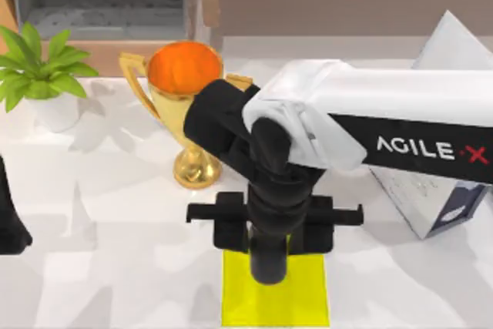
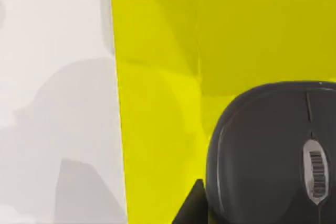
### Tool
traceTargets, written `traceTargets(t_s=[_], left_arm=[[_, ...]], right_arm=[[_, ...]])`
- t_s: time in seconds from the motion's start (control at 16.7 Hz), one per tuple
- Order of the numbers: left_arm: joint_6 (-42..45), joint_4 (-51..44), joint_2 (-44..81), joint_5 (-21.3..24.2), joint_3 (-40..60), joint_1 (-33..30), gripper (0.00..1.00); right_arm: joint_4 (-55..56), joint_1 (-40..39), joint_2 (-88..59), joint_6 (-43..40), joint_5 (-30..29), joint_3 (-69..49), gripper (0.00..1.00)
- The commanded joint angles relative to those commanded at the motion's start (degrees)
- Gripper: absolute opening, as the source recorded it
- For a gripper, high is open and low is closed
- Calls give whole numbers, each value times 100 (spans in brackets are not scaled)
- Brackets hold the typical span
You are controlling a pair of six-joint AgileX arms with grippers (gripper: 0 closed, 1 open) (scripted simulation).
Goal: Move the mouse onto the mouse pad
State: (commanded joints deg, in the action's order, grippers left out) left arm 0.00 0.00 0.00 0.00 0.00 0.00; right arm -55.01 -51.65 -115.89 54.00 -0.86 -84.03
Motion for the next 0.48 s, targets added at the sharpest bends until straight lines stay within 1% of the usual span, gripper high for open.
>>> traceTargets(t_s=[0.48], left_arm=[[0,0,0,0,0,0,100]], right_arm=[[127,3,-192,3,-12,187,0]])
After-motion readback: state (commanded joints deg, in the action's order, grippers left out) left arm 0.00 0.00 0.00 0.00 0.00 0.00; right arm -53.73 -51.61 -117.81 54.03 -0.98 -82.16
